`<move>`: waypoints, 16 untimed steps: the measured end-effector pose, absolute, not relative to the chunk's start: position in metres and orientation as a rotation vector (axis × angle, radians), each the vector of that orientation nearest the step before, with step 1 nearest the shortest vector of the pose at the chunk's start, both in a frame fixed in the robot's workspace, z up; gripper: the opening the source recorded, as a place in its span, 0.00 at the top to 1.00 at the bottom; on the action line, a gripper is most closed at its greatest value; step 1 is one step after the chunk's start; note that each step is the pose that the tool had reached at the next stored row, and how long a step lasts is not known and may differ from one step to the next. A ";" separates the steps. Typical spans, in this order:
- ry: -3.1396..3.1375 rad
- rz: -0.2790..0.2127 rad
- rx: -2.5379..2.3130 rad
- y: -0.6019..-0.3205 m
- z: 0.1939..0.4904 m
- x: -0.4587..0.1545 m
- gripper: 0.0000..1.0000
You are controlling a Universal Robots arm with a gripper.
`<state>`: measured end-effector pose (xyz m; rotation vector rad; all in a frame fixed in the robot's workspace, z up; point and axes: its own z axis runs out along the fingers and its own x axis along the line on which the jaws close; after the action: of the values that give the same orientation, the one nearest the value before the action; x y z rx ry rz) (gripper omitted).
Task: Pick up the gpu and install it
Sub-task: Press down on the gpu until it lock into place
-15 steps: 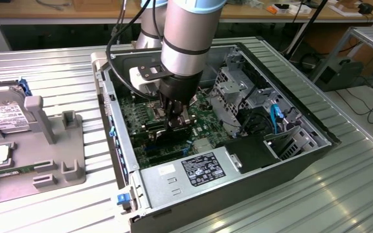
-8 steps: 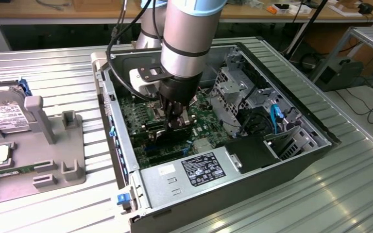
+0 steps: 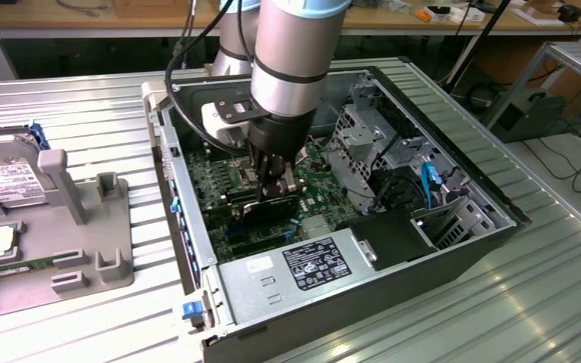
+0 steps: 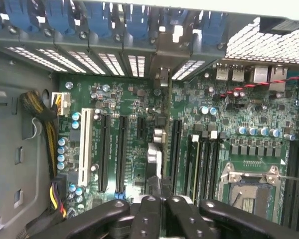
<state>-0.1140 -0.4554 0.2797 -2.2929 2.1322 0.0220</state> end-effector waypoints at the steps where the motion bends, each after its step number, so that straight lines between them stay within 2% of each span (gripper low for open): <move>1: 2.133 0.021 -2.294 -0.456 0.284 -0.114 0.89; 5: 2.133 0.022 -2.294 -0.455 0.301 -0.114 0.89; 16: 2.132 0.018 -2.291 -0.455 0.302 -0.151 0.89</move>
<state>-0.1507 -0.4553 0.3020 -2.2910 2.1319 0.0179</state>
